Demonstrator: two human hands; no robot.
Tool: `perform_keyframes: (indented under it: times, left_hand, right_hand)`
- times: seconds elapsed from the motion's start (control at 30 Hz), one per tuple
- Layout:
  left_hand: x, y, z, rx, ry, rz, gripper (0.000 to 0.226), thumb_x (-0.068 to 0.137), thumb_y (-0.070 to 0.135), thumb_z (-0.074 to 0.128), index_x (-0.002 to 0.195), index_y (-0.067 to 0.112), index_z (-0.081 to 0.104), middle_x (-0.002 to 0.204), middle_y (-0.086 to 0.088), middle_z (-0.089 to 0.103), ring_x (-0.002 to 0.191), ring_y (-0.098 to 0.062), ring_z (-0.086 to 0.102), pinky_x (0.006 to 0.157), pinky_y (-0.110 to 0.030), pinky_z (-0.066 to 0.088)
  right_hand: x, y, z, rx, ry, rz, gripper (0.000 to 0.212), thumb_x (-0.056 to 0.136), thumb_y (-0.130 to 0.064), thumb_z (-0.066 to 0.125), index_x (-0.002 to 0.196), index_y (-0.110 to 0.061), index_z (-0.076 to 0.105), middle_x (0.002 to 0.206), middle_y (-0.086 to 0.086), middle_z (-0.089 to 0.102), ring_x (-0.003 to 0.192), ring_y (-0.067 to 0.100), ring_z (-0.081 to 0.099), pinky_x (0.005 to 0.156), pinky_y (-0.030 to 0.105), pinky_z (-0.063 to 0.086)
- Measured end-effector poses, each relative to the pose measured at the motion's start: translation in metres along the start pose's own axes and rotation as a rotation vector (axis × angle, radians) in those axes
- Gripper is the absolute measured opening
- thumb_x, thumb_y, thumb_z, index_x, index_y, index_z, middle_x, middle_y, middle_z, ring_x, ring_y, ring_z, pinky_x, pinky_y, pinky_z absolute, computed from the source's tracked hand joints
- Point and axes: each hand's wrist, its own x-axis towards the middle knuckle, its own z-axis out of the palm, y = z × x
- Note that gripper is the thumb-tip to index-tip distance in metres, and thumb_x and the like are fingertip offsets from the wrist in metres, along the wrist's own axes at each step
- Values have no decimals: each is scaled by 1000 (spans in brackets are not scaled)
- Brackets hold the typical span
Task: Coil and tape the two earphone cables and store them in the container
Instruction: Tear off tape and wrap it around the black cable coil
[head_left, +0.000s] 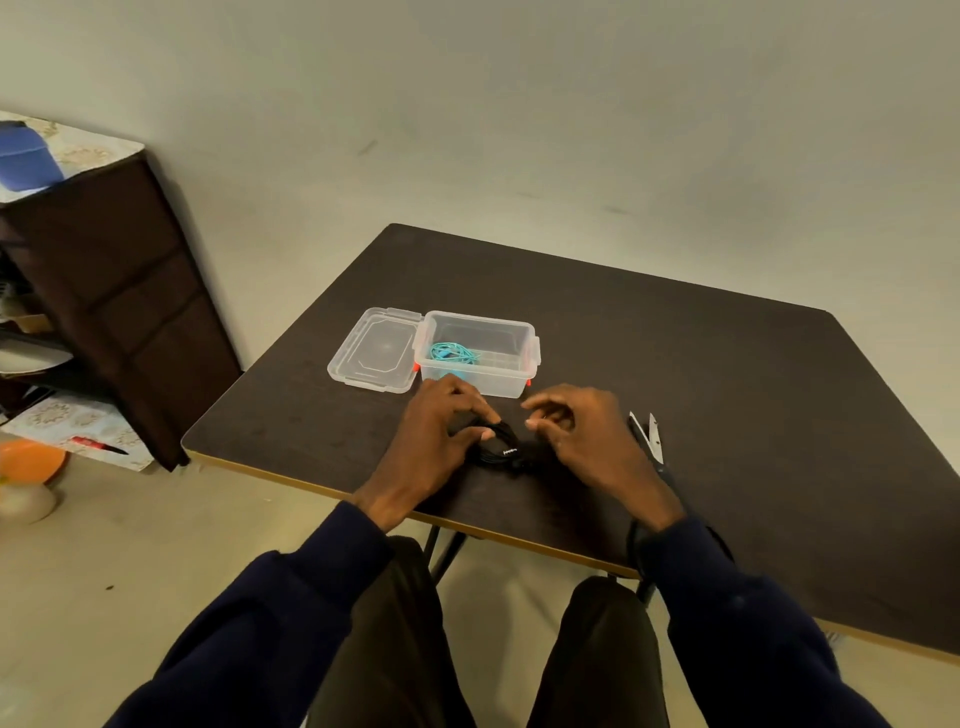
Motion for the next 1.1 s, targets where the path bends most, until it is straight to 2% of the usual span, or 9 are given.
perform_keyframes:
  times: [0.1,0.2,0.3,0.4,0.5,0.63,0.8,0.93,1.1]
  left_hand:
    - [-2,-2,-3,8,-113,66,24,83,30,76,107,33,74,117,16,57,117,-2,44,99,-18,35]
    - [-4,-5,0,41,-205,71,27,82,34,77,108,34,74,118,20,57,121,3,39,106,-26,33]
    - [-6,-5,2,61,-212,54,24,81,34,78,104,34,74,115,21,58,119,1,42,106,-29,36]
    - [-5,-3,1,54,-195,28,21,78,34,81,98,34,75,111,22,59,116,2,45,99,-22,36]
    - [1,3,-2,92,-232,17,19,77,34,82,94,34,74,110,20,59,113,1,47,92,-16,37]
    - [7,5,-6,123,-316,3,19,77,36,82,93,34,73,110,20,60,113,-4,51,99,-24,44]
    - [15,23,2,37,-192,53,22,77,35,82,96,38,70,108,21,62,108,-5,57,96,-20,48]
    - [25,43,20,81,-168,75,27,78,31,82,103,35,71,115,15,63,109,-8,56,100,-25,47]
    - [39,47,34,90,-150,26,38,77,26,84,112,31,70,123,6,62,112,-11,54,102,-32,49]
  right_hand:
    - [-13,13,-16,-32,138,-16,21,88,-5,74,106,-16,77,94,-10,68,81,-8,62,74,2,45]
    - [-34,21,-30,-113,275,111,25,91,-14,72,116,-14,71,111,3,68,92,3,61,84,14,52]
    - [-61,24,-35,-371,117,424,64,94,-46,64,145,-12,46,142,12,45,131,25,42,108,37,41]
    - [-78,30,-31,-431,-47,562,90,90,-62,59,156,-12,22,151,15,30,139,31,29,112,42,36]
    - [-79,40,-32,-358,-42,546,81,92,-51,63,155,-14,27,149,12,34,138,28,31,111,39,37]
    - [-70,57,-41,-251,21,456,64,94,-31,67,151,-17,40,148,8,42,137,24,36,112,38,36]
    - [-56,72,-48,-282,78,213,57,89,-20,74,142,-21,53,145,4,50,134,20,39,104,23,27]
    - [-40,65,-43,-323,-33,-29,47,90,-17,72,134,-27,61,152,-2,41,141,22,25,115,36,29]
    - [-28,65,-42,-270,-93,-40,20,91,-23,71,110,-28,74,136,-7,54,130,14,31,108,38,36]
